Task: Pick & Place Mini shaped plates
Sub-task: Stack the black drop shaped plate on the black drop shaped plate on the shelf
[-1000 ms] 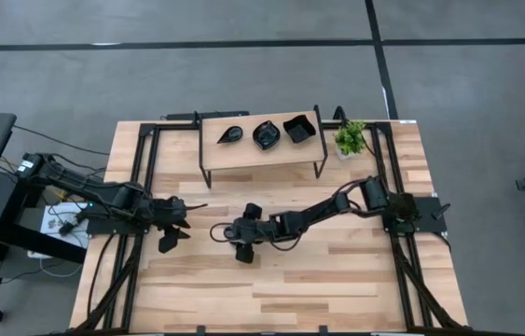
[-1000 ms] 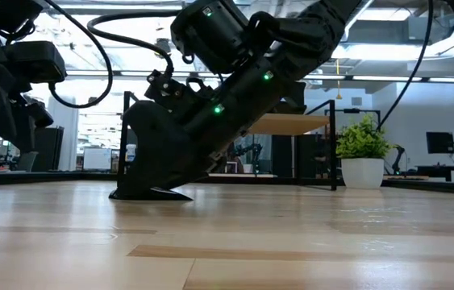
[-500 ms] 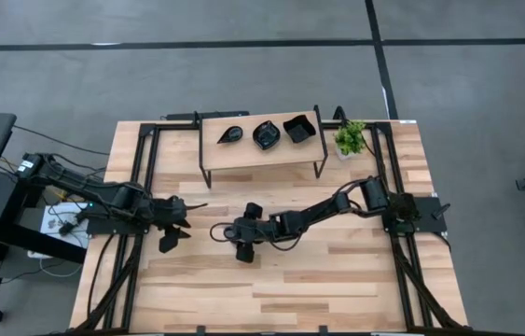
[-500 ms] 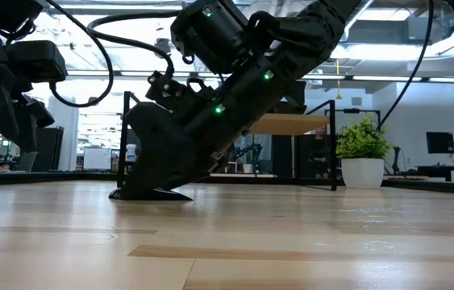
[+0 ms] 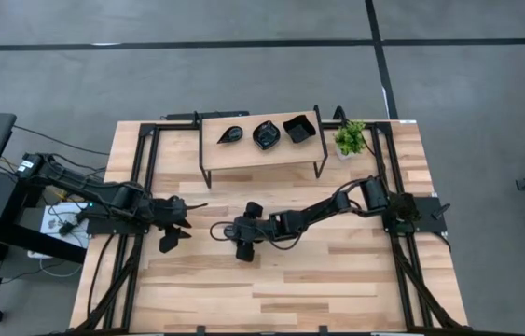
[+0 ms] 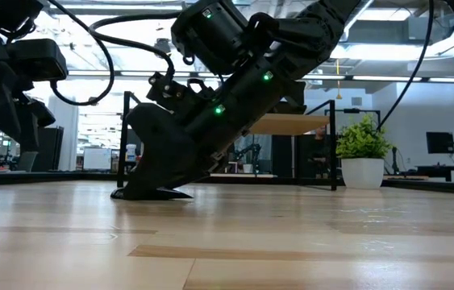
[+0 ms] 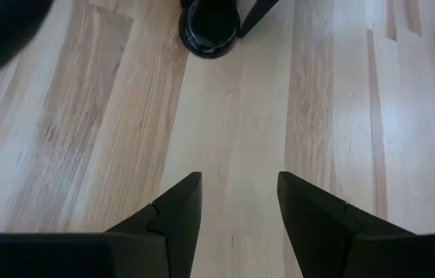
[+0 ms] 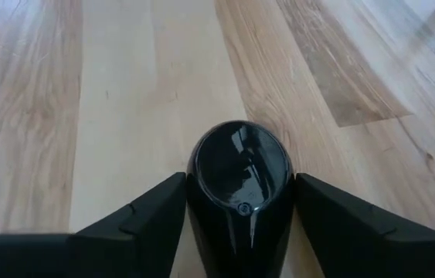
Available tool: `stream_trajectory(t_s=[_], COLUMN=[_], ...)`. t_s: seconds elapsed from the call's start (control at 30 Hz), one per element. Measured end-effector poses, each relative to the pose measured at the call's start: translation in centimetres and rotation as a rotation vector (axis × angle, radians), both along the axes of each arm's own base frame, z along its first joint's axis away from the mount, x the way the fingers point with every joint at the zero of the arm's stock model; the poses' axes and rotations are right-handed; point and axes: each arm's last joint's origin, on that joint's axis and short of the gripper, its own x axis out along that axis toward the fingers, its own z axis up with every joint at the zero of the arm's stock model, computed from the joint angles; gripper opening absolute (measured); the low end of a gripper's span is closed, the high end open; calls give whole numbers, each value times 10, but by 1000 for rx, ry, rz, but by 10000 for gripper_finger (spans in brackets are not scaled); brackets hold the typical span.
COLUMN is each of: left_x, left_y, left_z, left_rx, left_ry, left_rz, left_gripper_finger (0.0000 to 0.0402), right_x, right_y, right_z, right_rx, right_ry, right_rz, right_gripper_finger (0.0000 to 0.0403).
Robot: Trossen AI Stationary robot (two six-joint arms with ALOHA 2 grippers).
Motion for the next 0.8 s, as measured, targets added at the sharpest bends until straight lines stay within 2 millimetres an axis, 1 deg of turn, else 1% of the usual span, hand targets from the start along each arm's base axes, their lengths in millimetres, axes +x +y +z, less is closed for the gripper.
stream_trajectory(t_s=[0.17,0.3,0.5,0.8], left_x=[0,1,1,1], left_y=[0,0,0,0], left_z=[0,1,1,1], left_rx=[-1,-3,-3,-4], left_ry=[-3,-8,-9,-9], left_rz=[0,0,0,0], left_gripper_finger=[172,172,172,172], right_x=[0,2,7,7], right_y=[0,0,3,2], right_z=[0,3,12,11], right_rx=[1,4,2,-3], right_ry=[-3,2,-3,13], right_rz=[0,4,15,14], right_gripper_finger=[224,223,236,260])
